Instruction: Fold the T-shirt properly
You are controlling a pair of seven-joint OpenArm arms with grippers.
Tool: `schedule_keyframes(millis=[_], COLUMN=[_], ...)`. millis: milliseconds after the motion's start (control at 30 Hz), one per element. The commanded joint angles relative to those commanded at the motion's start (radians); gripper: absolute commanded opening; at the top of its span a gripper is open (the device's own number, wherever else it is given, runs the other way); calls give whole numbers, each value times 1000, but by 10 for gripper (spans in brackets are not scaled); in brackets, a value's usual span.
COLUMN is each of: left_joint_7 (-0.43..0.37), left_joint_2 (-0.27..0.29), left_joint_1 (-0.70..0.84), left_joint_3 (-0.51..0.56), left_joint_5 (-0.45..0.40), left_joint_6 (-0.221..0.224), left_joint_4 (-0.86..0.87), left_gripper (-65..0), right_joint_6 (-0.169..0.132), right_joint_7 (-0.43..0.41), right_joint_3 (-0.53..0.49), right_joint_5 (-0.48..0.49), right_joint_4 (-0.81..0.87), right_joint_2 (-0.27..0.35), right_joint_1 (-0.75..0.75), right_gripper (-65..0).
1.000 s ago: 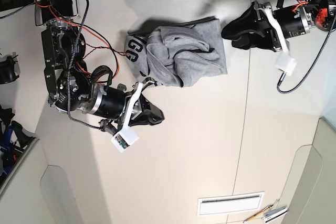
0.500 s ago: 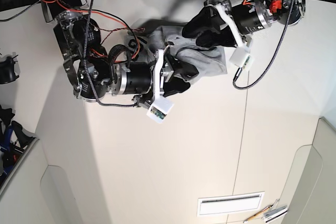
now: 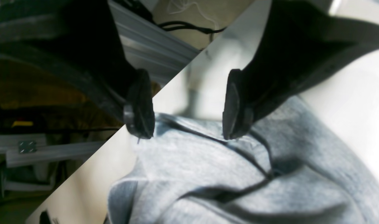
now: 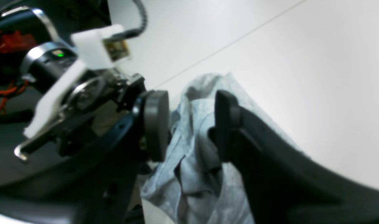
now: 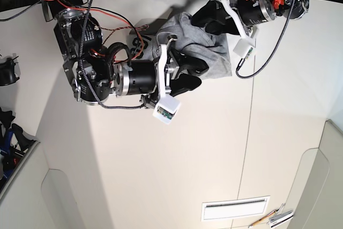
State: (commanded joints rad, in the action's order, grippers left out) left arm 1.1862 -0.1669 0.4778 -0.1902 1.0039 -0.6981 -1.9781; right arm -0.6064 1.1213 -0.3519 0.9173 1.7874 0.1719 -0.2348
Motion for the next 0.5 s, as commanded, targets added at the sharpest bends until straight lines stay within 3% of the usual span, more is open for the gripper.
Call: schedule_keyframes(millis=[233,367,500], left_joint_7=[0,13,30], left_joint_2=[0,-1,-2], left_joint_1=[16,16,16], left_joint_3=[-19,-121,-230], left_joint_5=[69,157,220], left_joint_6=[0,0,0], left_joint_4=[0,-1,-1], left_gripper=[-264,-264,-264], right_joint_6=[0,-1,-9], right_joint_7=[17,20,13], right_joint_3=[0,0,0], right_joint_5=[14,33,34], right_joint_4=[32,80,108], right_joint_2=[40,84,88], right_joint_1=[21,92,139], right_gripper=[-408,-408,-408])
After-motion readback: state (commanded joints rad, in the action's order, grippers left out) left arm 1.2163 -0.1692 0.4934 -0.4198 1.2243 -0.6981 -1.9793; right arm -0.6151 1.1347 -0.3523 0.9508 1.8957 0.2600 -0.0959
